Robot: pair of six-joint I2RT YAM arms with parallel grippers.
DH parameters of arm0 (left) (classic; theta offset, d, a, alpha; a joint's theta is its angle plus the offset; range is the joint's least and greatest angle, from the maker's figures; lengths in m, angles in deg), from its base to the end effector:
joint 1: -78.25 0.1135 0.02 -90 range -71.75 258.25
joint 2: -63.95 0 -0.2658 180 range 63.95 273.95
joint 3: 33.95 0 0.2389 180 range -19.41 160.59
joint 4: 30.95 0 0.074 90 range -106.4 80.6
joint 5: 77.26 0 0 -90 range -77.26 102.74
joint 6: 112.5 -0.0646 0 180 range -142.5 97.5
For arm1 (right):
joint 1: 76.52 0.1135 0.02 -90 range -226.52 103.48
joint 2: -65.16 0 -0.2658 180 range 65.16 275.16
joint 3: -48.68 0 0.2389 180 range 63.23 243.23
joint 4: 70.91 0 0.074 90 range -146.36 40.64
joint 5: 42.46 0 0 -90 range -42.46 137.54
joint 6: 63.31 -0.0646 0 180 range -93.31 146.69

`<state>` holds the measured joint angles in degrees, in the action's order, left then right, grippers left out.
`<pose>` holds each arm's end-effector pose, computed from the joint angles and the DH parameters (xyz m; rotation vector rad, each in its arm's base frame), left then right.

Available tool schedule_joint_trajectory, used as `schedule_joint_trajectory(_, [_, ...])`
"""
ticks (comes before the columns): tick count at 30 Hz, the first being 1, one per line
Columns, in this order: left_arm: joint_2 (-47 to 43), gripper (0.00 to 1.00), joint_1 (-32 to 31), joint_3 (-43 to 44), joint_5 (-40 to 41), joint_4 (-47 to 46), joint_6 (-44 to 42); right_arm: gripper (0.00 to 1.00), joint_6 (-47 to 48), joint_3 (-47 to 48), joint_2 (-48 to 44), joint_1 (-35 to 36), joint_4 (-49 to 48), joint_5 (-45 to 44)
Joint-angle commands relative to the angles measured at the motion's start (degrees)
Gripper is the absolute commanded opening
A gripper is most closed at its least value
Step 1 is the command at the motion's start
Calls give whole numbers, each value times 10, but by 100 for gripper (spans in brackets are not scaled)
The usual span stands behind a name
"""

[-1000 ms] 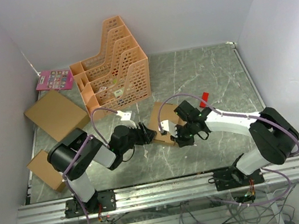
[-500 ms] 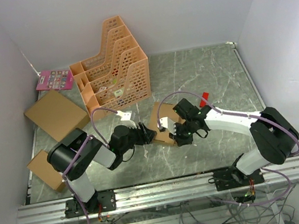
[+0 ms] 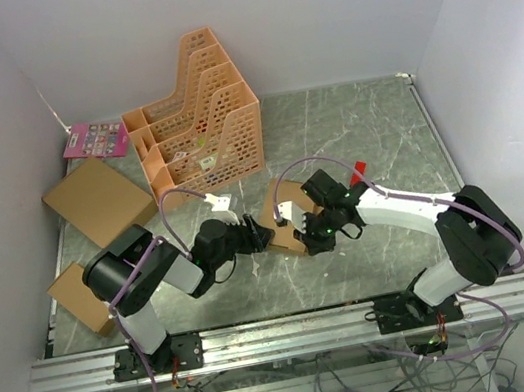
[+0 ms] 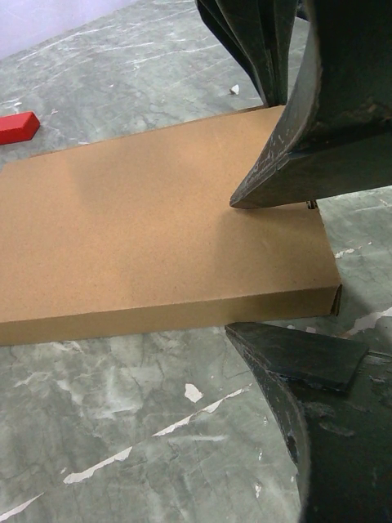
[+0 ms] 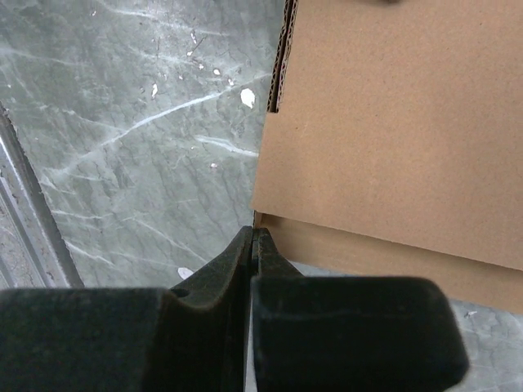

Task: Fold the paper box

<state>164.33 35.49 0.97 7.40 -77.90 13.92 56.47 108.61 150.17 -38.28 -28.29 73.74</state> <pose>0.2149 -0.2069 0.1137 0.1800 2.0201 -1.0026 0.1892 0.1854 0.1549 -1.6206 2.1793 0.6691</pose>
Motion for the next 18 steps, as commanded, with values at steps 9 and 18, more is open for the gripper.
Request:
schedule_joint_trajectory(9, [-3,68,-19,-2,-11,31,-2,0,-27,37,15,-1,-57,13])
schedule_joint_trajectory(18, [-25,70,-19,-5,8,52,6,9,11,43,-18,-9,4,45])
